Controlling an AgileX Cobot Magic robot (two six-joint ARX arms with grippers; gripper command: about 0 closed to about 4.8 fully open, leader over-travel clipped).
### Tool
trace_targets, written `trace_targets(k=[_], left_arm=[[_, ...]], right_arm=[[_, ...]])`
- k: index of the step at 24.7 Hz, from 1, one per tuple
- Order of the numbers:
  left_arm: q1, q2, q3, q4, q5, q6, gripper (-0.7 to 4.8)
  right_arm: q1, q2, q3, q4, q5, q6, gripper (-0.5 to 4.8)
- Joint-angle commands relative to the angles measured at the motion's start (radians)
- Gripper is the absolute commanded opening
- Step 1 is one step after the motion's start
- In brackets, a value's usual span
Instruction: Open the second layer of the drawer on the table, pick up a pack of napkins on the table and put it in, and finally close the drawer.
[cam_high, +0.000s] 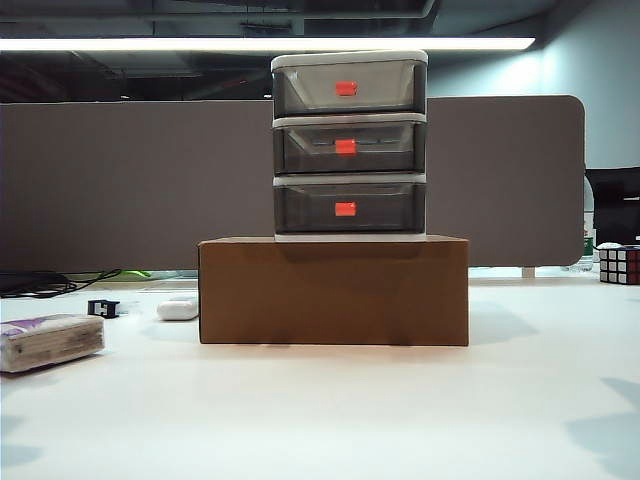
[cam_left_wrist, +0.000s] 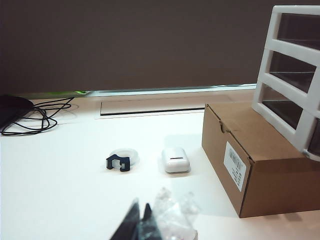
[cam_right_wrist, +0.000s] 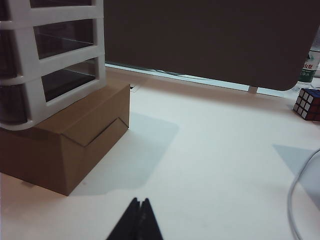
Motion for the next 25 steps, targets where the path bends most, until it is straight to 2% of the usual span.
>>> trace_targets(k=[1,10,11,12,13,14,15,18,22,25], left_arm=[[0.0,0.001,0.003,0.006,0.0,0.0,-0.06],[0.0,0.0,0.003,0.007,0.002,0.0,-0.05],[-0.001,0.0,0.003,0.008,0.028,-0.048,-0.05],[-0.001,0.001,0.003,0.014,0.116,-0.15,-0.06],[-0.001,0.001,0.003,0.014,0.159,-0.177,-0.06],[-0.002,0.001,0.003,0.006,0.231,-0.2,-0.06],[-0.002,0.002,0.003,0.001,0.256,-0.201,-0.06],[-0.002,0.015,0.003,0.0,0.278,-0.205,-0.06],[-0.003,0.077,0.003,0.017,0.302,-0.218,-0.01],[-0.007,0.19,0.004,0.078,0.388,-0.217,-0.01]], right_arm=[[0.0,-0.002,-0.004,0.011,-0.005,0.001,-0.05],[0.0,-0.002,-0.004,0.011,-0.005,0.002,-0.05],[0.001,-0.002,-0.004,0.012,-0.01,0.009,-0.05],[0.001,-0.002,-0.004,0.02,-0.057,0.119,-0.05],[0.001,-0.002,-0.004,0.035,-0.093,0.188,-0.05],[0.002,-0.002,-0.004,0.051,-0.169,0.239,-0.05],[0.006,-0.002,-0.004,0.06,-0.224,0.249,-0.05],[0.028,0.002,-0.004,0.071,-0.333,0.256,-0.05],[0.091,0.002,-0.004,0.071,-0.338,0.269,-0.05],[0.19,0.002,-0.003,0.074,-0.287,0.271,-0.05]])
